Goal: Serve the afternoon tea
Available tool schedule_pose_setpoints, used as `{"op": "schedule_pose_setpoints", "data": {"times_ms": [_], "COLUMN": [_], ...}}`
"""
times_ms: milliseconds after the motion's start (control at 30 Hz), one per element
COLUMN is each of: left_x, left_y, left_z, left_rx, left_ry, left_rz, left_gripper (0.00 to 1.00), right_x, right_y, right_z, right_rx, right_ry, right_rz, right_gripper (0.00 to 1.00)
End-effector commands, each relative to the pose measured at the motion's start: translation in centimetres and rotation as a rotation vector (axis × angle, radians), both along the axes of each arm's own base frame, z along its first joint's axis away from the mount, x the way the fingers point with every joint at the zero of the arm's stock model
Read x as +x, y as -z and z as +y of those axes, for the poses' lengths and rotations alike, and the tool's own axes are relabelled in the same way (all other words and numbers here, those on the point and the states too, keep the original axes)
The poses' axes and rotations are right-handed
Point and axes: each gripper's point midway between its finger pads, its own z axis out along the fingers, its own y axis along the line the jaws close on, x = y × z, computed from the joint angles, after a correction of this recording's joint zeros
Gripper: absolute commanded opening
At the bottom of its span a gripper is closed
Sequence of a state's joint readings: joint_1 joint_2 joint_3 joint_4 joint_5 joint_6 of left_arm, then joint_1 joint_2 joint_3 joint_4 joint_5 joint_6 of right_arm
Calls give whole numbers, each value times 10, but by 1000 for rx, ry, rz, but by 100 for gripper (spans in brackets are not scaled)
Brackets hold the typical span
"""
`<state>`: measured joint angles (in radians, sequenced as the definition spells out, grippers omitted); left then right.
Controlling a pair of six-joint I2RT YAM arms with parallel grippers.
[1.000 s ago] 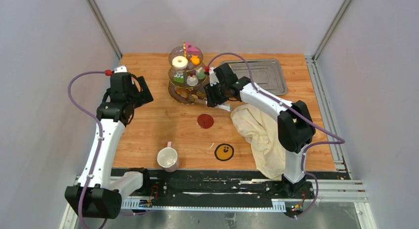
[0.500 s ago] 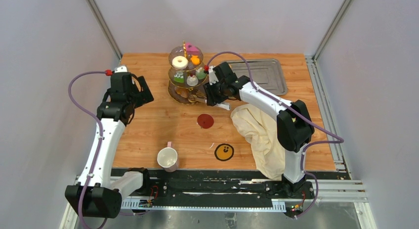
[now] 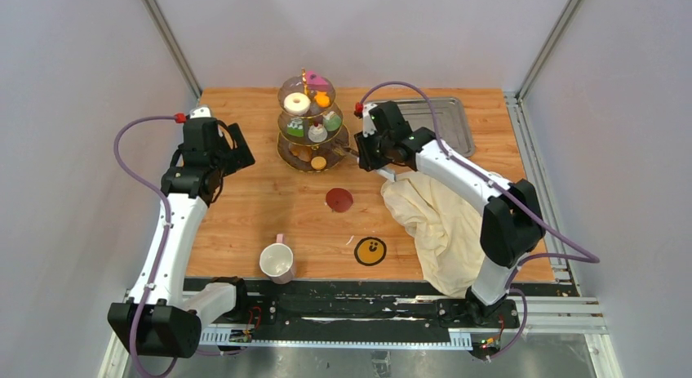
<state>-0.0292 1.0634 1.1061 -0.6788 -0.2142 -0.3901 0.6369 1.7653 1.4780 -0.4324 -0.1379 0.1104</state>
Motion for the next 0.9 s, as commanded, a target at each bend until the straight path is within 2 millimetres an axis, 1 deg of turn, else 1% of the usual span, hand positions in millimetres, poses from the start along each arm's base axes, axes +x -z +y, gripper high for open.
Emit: {"op": "schedule_pose_setpoints", "data": {"times_ms": [0,100,167,267,367,467,567,667,800,833,867], "left_x": [11,12,13,14,13,11,10,8,5,5,4], "left_y": [-13,-14,-14,-15,-17,-16,-15,-13,-13,-13,-13], "left_z": [-2,-3,-4,-6,-5,-3,-1,1,4,6,6], "left_rx": [-16,-22,-25,-33,-32,-22,-15,-7,9,14,19], "left_ry": [7,7,11,18,17,7,-2,-9,-19,-22,-24], "left_rz": [-56,-64,-65,-68,-73,-68,-63,-57,-52,-49,-46], "left_gripper": [98,98,98,99,99,99,99,99,99,99,99], "right_x": [19,30,41,58,76,92,106,117,127,130,133], "right_y": [-20,-21,-19,-12,0,8,12,15,26,24,28], "right_z": [-39,-70,-87,-107,-120,-124,-119,-115,-112,-111,-109], "right_rx": [-16,-28,-29,-37,-78,-110,-103,-100,-106,-102,-102], "right_ry": [119,208,264,334,370,381,382,384,388,389,389], "right_rz": [-77,-90,-85,-73,-73,-79,-90,-95,-86,-91,-87], "right_gripper": [12,13,19,28,35,39,43,45,45,46,46]}}
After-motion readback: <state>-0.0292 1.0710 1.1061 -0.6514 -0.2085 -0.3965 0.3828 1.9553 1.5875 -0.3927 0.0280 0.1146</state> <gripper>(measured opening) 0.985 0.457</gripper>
